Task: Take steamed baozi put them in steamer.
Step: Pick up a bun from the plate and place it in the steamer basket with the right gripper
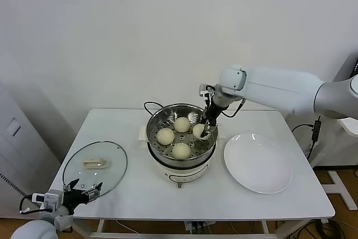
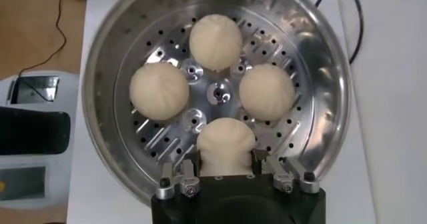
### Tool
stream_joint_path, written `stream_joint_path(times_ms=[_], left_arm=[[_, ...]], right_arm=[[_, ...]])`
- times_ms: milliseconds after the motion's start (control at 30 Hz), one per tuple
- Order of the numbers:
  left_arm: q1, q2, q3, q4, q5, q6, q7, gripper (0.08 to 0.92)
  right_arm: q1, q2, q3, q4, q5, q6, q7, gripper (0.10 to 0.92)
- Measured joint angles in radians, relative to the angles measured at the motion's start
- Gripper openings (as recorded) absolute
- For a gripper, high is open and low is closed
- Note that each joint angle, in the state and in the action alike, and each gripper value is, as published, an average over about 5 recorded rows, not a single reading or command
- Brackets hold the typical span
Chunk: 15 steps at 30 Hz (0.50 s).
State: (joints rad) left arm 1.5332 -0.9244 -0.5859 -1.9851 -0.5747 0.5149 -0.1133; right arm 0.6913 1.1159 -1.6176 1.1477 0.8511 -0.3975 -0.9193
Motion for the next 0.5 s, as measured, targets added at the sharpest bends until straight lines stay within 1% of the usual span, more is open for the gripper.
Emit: stream_joint_path(times_ms=[100,200,500], left_arm=[[0.0,0.0,-0.001,0.0,0.0,-0.001,0.0,0.823],[-0.001,0.0,-0.001,0.001,-0.001,-0.001,0.0,0.823],[0.002,-0.002,-0.002,0.001,-0.001,-0.002,0.0,0.823]], right_arm=[[-0.017,0.003,0.005,-0.004,-0.009,-0.004,0.013,0.478],[-0.032,0.007,0.012,-0.007,-0.013,-0.007,0.027,0.522],[-0.045,0.001,0.033,-0.003,-0.016,-0.015,0.043,0.774]])
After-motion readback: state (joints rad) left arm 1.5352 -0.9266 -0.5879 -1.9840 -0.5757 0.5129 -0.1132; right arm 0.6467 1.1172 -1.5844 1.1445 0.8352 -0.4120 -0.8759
